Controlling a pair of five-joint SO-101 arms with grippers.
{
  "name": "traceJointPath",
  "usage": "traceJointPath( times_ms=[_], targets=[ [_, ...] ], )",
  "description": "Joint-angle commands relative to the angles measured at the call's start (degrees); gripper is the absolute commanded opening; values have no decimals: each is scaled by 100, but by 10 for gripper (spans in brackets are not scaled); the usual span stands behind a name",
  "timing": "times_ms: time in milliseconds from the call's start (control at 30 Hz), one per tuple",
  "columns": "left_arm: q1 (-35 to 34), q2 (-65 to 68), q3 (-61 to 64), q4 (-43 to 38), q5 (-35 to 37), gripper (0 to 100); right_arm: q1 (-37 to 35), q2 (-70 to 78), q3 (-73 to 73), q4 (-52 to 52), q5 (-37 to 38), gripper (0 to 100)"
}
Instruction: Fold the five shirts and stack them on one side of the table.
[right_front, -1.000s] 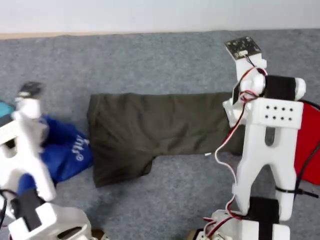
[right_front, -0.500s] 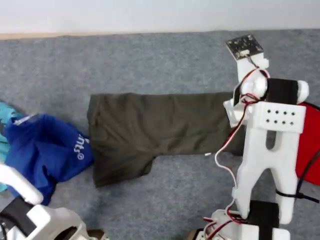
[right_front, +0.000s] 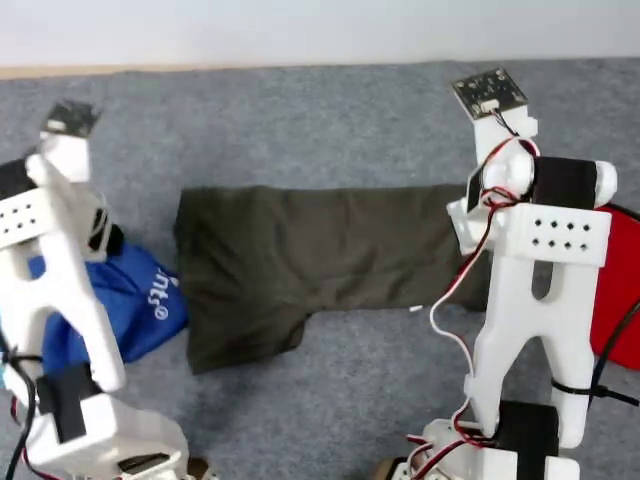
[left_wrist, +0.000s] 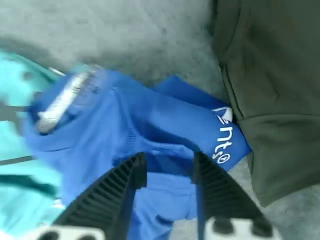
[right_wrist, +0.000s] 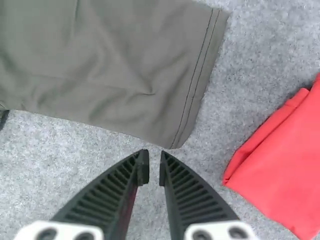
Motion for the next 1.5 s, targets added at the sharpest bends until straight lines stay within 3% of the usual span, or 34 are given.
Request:
traceJointPath(
  times_ms=[0,133,300,533,700,867,1033,1267,1467],
  targets=[
    [18,404,259,-237,53,181,75,-224,-26,242,-62,46],
    [-229,1143,268,-255,-316,167,75,-224,-26,242,-62,46],
    [-879,1565,-22,-290,-949,0,75,-224,-26,242,-62,46],
    [-2400,1037,-760,-290,-1099,3,75,-224,-26,242,-62,46],
    [-2901,360,-1130,-281,-1099,5,40,-224,-26,242,-62,46],
    [-2716,-615,-1130,-141,-1090,20,40,-224,-26,242,-62,46],
    [-2295,-1424,-1103,44,-1037,145,40,-224,-26,242,-62,46],
    [-1811,-1767,-1095,352,-967,163,40,-224,-26,251,-62,46],
    [-835,-1899,-558,703,-949,159,31,-224,-26,251,-62,46]
  ],
)
